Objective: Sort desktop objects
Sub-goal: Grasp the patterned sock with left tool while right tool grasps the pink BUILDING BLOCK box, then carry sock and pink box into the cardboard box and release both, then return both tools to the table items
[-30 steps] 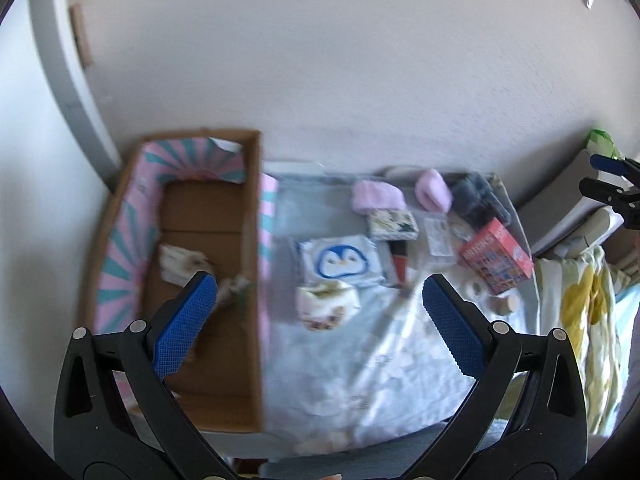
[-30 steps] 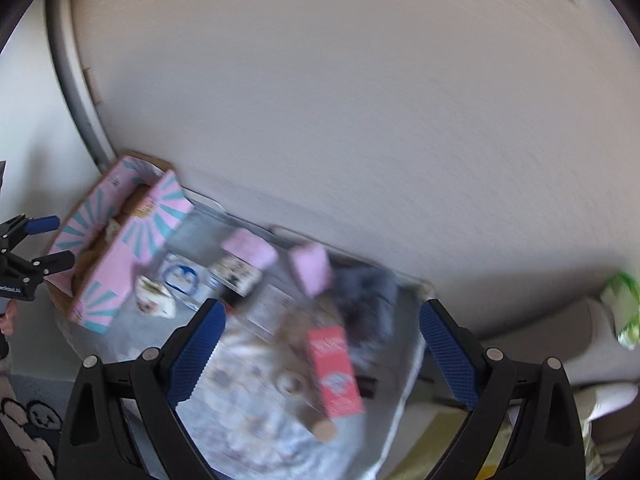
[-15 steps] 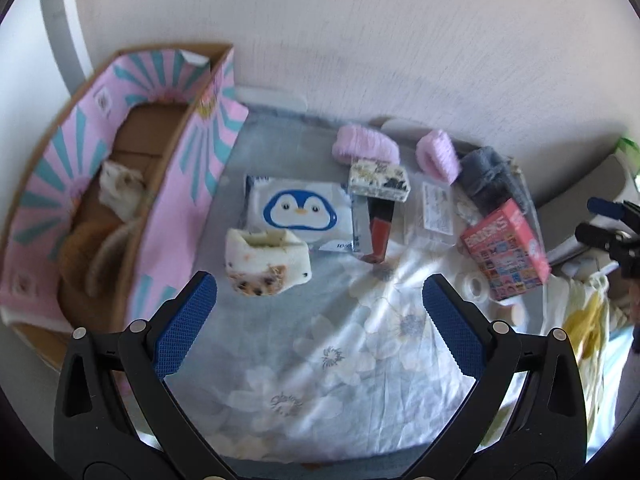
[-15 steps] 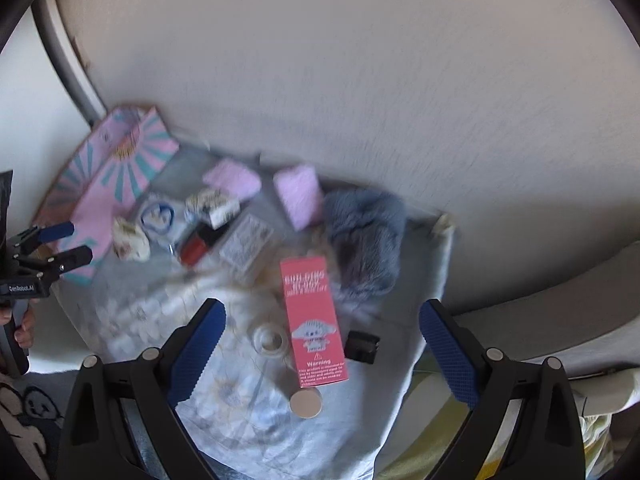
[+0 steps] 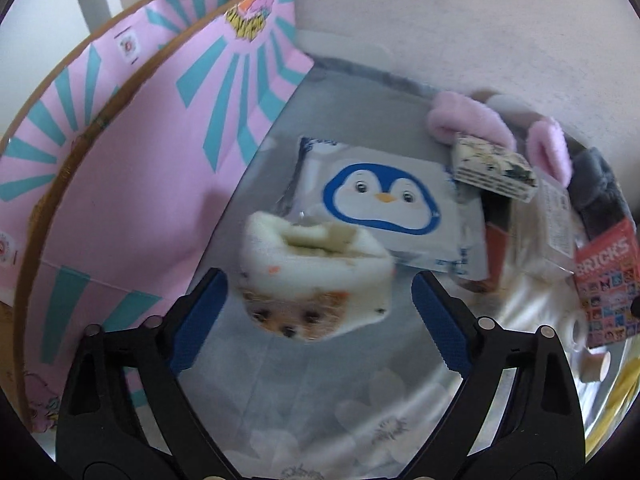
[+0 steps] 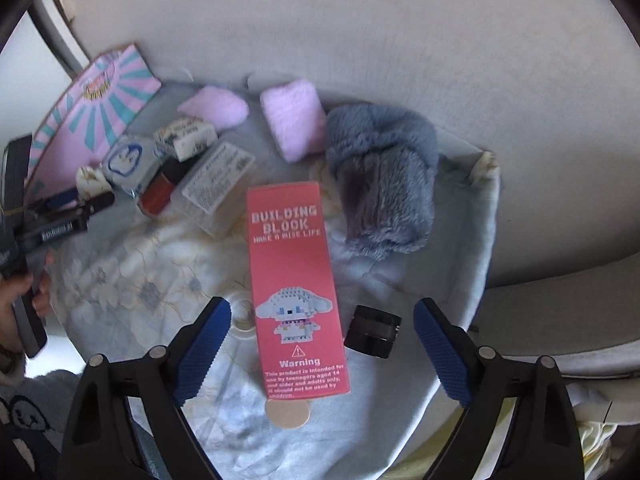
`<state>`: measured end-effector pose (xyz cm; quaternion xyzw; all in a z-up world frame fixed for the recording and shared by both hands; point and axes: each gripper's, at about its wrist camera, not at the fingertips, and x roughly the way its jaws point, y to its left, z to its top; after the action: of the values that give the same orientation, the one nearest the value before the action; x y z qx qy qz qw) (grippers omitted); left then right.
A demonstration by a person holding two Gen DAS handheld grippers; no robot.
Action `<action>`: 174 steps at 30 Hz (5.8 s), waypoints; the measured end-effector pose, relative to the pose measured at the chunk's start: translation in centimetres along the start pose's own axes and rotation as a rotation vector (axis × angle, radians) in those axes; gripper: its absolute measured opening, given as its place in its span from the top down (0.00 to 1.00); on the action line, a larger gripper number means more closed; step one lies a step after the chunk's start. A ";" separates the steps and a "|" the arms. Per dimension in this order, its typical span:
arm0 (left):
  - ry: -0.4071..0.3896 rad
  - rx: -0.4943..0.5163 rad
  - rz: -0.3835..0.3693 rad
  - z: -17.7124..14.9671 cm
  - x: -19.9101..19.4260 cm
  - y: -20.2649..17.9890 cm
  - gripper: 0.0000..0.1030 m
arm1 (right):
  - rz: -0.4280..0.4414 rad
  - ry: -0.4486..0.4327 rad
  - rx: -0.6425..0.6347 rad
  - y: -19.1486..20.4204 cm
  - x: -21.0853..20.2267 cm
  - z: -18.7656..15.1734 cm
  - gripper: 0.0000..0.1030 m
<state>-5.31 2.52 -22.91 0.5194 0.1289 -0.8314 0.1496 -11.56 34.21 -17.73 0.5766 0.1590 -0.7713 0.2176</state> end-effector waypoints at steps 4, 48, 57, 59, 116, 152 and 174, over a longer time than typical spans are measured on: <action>0.013 0.025 0.000 0.1 0.9 0.0 0.16 | 0.023 0.021 -0.020 0.1 1.1 0.4 0.24; -0.104 0.289 -0.223 7.5 -15.6 7.0 0.50 | -0.100 -0.072 0.036 7.4 -8.9 7.0 0.64; -0.115 0.232 -0.152 9.5 -15.1 12.1 0.50 | -0.033 -0.139 -0.048 14.5 -9.8 13.9 0.64; -0.112 0.211 -0.145 9.6 -14.8 13.3 0.50 | 0.001 -0.160 -0.067 16.6 -9.9 15.8 0.64; -0.003 0.137 -0.192 9.1 -8.4 19.1 0.00 | 0.161 -0.115 -0.087 32.2 0.5 27.3 0.14; -0.117 0.548 -0.298 7.5 -16.2 1.9 0.00 | -0.093 -0.315 0.165 12.2 -17.0 5.9 0.14; 0.306 1.386 -0.209 5.1 2.4 -7.9 0.19 | -0.066 -0.021 0.409 9.9 5.0 4.6 0.14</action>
<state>-13.59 7.66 -22.45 0.5905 -0.3600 -0.6501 -0.3148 -11.35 22.70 -21.17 0.5952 0.0157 -0.8002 0.0721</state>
